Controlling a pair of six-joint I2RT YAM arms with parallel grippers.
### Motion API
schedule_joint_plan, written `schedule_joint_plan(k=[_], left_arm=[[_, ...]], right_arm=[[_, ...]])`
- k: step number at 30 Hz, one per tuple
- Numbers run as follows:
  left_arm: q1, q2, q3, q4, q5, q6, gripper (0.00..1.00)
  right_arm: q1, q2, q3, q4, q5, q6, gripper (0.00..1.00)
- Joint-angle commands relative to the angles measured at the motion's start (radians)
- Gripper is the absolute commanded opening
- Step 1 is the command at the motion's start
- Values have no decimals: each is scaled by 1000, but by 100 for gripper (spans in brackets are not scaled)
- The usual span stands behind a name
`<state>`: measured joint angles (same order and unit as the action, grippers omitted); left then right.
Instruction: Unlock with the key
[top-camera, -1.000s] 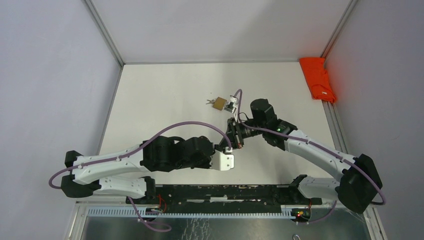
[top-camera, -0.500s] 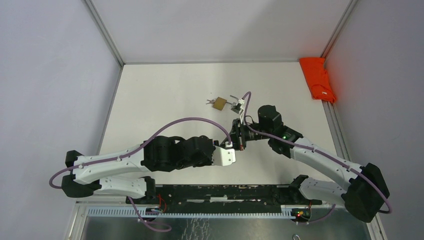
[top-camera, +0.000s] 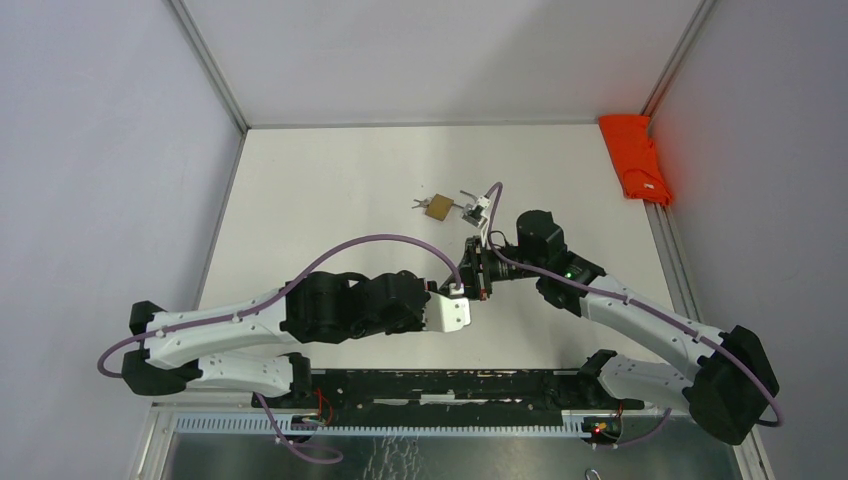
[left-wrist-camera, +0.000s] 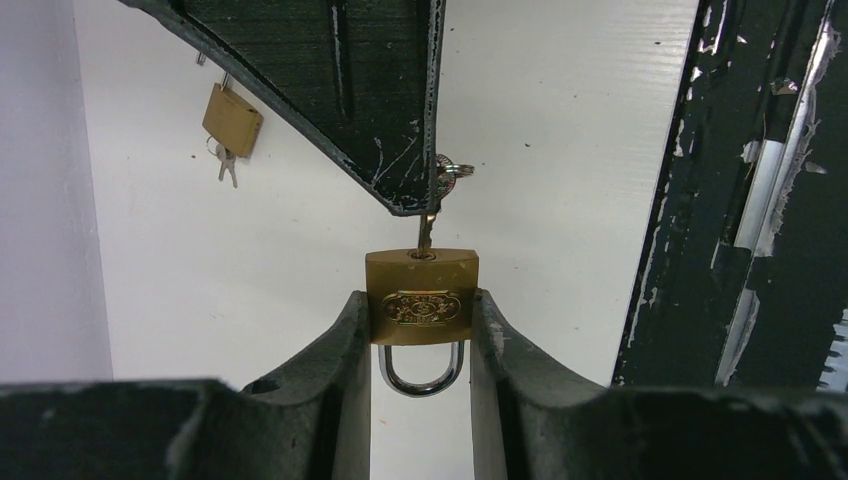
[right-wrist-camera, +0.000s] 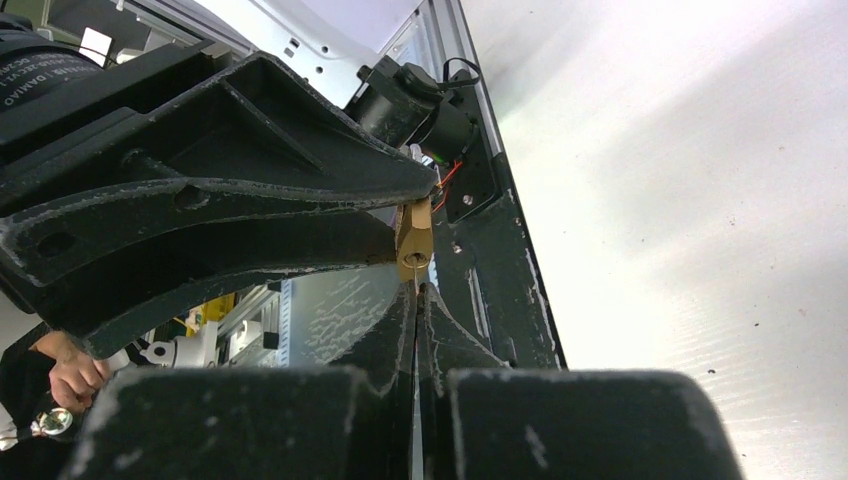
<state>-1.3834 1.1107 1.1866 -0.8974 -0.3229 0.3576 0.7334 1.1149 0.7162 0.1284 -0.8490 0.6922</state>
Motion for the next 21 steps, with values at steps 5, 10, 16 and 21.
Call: schedule_joint_plan(k=[5, 10, 16, 21], left_arm=[[-6, -38, 31, 88, 103, -6, 2], [-6, -41, 36, 84, 140, -5, 2], [-6, -42, 48, 109, 48, -29, 2], [-6, -44, 40, 120, -66, -88, 2]], right_arm=[[7, 11, 12, 110, -7, 5, 0], [11, 11, 17, 127, -19, 7, 0], [17, -22, 13, 77, 35, -21, 0], [17, -92, -3, 18, 124, -52, 0]])
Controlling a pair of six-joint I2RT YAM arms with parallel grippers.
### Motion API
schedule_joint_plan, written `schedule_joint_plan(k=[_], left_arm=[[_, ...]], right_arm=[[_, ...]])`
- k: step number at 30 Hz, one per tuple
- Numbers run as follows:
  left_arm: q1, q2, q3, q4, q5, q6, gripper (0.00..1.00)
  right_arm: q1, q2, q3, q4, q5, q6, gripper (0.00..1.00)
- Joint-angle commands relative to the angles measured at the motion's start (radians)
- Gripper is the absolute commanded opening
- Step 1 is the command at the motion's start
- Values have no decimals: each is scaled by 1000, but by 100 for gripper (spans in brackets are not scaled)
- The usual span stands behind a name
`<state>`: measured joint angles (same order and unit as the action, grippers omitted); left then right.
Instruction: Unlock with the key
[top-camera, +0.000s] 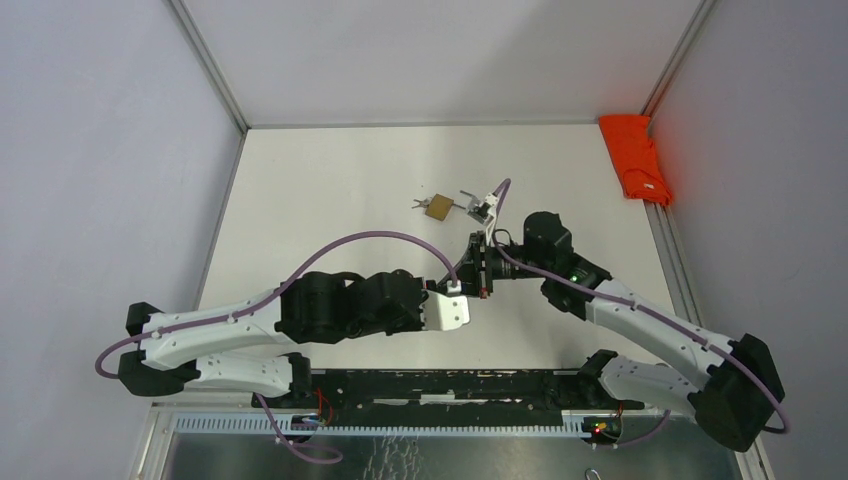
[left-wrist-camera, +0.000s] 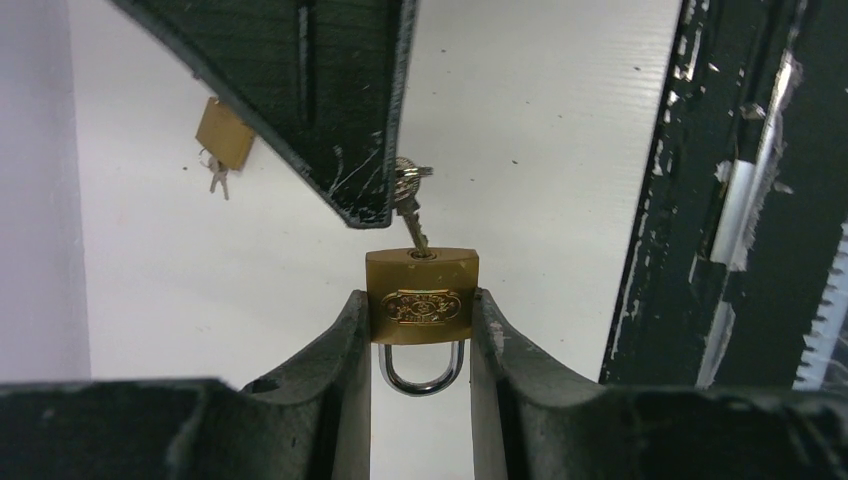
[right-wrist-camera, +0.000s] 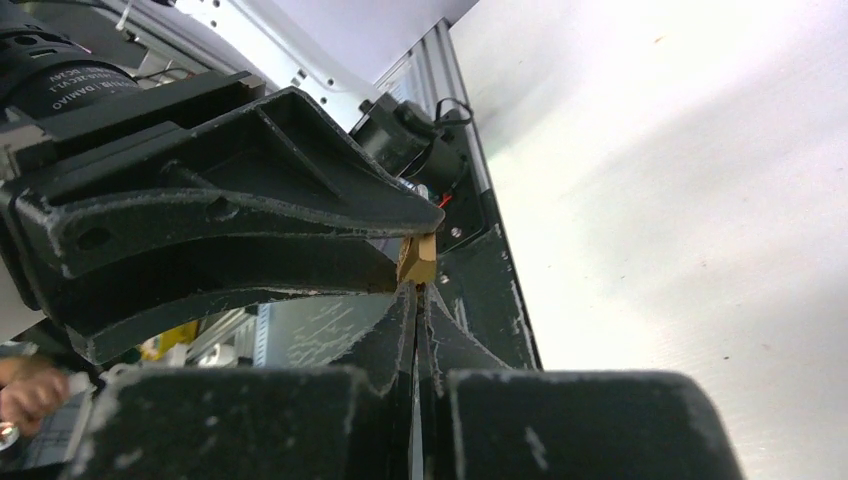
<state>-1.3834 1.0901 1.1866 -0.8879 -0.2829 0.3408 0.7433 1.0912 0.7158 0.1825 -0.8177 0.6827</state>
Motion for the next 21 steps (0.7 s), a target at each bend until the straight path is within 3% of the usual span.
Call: schedule_joint_plan(k=[1, 5, 11, 21], left_arm=[[-5, -28, 31, 121, -130, -87, 2], [-5, -74, -24, 197, -173, -156, 2], [-5, -163, -116, 283, -140, -166, 2], [-6, -235, -164, 307, -31, -94, 2]], right_arm=[[7, -81, 4, -71, 122, -68, 0], [7, -188, -47, -40, 259, -78, 0], [7, -253, -81, -8, 332, -83, 0], [7, -203, -66, 138, 234, -6, 0]])
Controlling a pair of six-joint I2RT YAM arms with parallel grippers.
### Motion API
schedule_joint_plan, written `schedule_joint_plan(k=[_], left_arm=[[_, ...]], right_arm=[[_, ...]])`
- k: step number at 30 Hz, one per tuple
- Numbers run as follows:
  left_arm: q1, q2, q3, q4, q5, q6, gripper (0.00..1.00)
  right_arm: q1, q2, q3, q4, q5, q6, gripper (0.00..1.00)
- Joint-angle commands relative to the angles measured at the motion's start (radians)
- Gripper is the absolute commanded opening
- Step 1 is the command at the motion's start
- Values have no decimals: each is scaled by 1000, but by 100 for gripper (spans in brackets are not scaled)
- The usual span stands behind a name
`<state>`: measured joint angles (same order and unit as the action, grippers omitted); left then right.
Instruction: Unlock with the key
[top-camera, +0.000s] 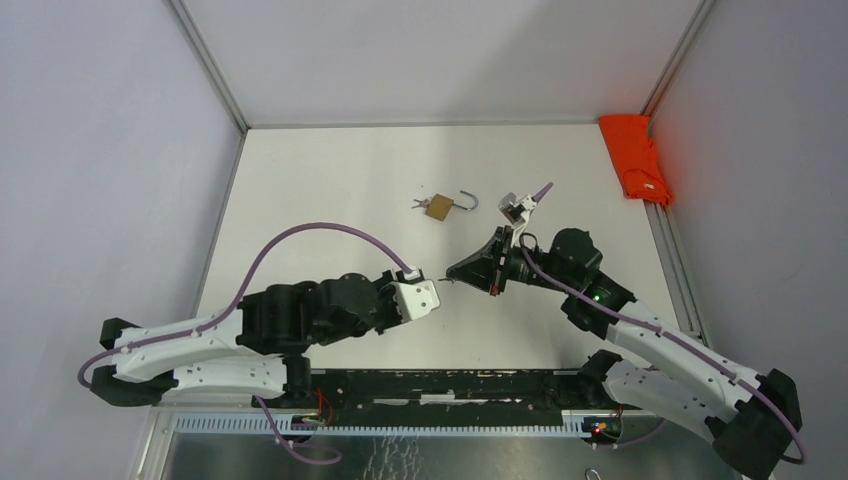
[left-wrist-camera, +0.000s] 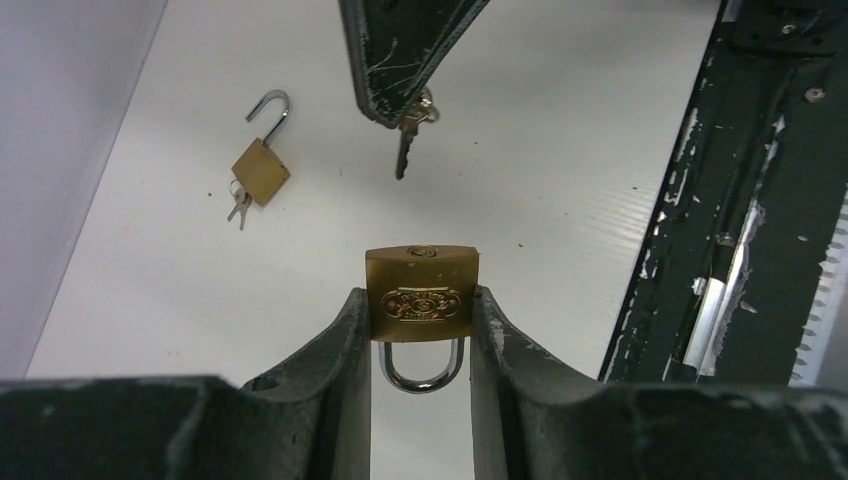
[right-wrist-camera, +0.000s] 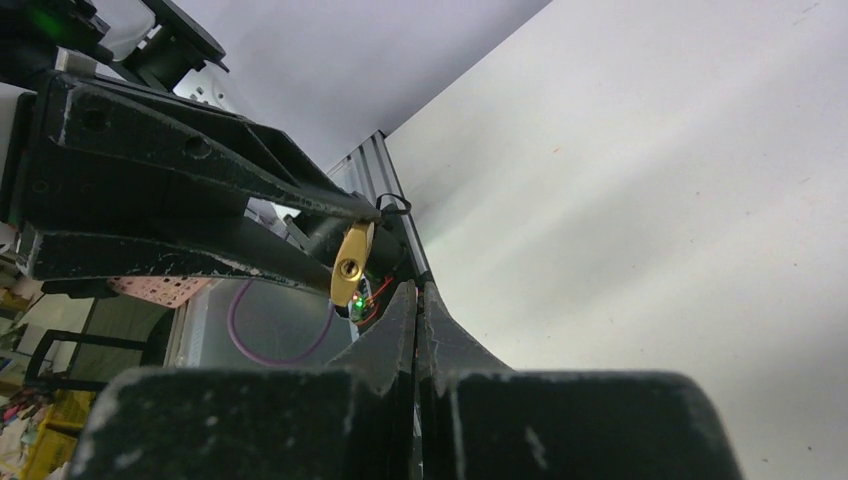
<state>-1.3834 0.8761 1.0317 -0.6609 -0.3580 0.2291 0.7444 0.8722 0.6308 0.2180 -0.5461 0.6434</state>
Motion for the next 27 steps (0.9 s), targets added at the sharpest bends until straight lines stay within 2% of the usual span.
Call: schedule_joint_plan(k=[1, 12, 27], left_arm=[[-6, -21, -14, 83, 50, 27, 2], [-6, 16, -20, 99, -3, 98, 2], [-5, 41, 5, 97, -54, 128, 2]], right_arm=[[6, 24, 24, 109, -47, 39, 0], [10, 41, 84, 48, -76, 10, 0], [29, 79, 86, 54, -108, 15, 0]])
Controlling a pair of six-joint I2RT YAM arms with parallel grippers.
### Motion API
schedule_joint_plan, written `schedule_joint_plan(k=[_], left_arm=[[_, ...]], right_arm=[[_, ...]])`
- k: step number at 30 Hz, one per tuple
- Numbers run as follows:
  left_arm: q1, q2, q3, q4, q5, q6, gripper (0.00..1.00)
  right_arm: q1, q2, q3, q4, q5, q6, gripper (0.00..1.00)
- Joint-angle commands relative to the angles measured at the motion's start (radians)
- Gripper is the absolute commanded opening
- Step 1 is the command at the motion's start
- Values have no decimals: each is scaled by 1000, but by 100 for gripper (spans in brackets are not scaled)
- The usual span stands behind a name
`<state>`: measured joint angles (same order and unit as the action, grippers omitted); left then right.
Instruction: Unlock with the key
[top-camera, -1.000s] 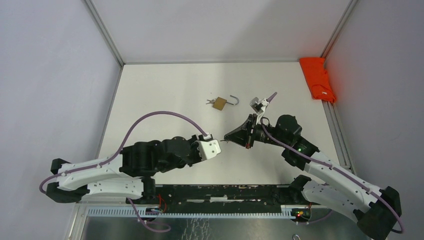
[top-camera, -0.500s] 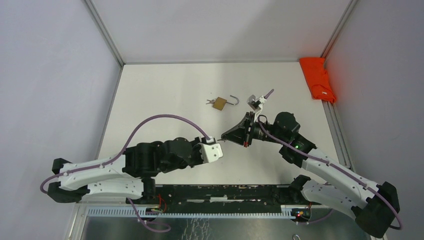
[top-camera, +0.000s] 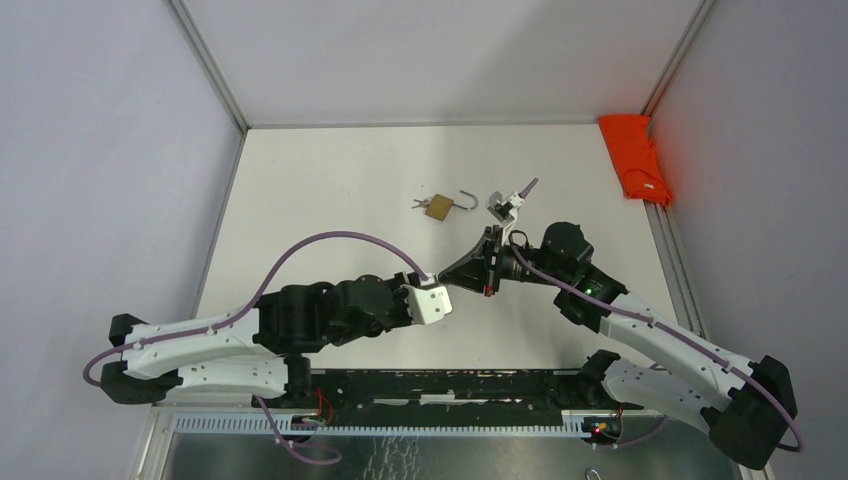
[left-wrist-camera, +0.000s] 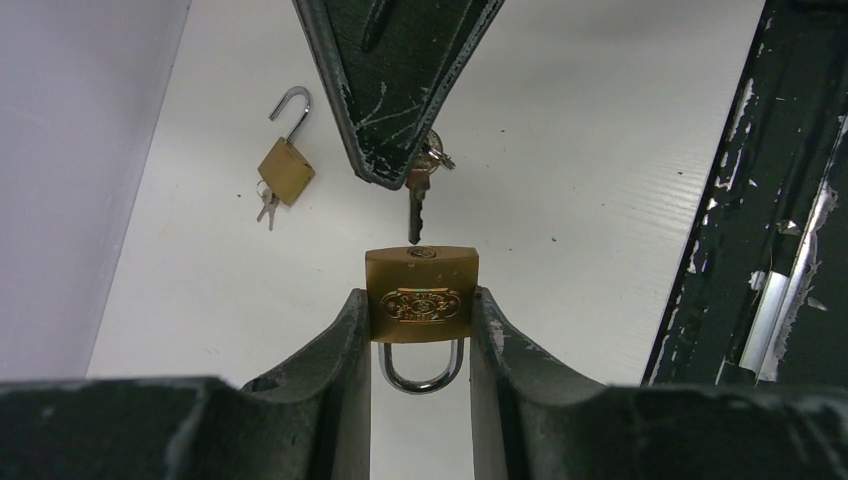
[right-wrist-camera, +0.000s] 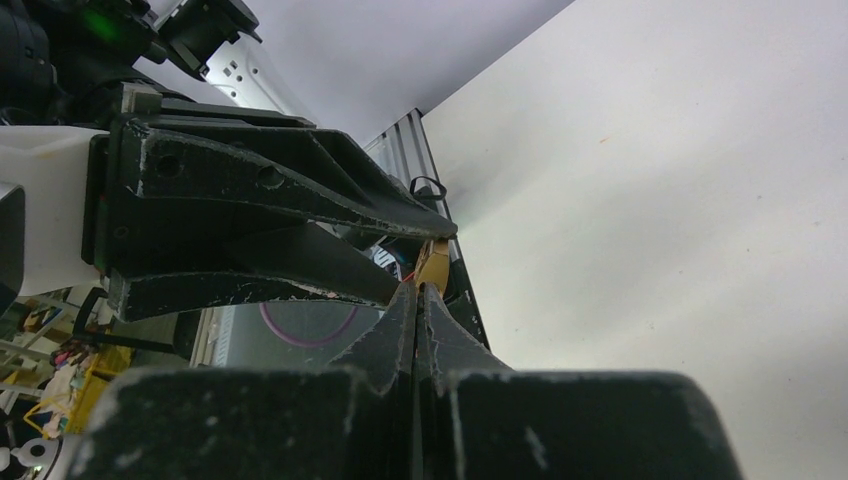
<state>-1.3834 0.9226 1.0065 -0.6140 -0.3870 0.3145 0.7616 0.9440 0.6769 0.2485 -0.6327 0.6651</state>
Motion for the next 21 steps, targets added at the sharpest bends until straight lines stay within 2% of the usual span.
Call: schedule_joint_plan(k=[1, 21], left_arm=[[-6, -6, 32, 49, -26, 43, 2], [-6, -11, 49, 39, 3, 19, 2]], right_arm=[[12, 11, 41, 22, -24, -6, 0], [21, 27, 45, 21, -14, -10, 0]])
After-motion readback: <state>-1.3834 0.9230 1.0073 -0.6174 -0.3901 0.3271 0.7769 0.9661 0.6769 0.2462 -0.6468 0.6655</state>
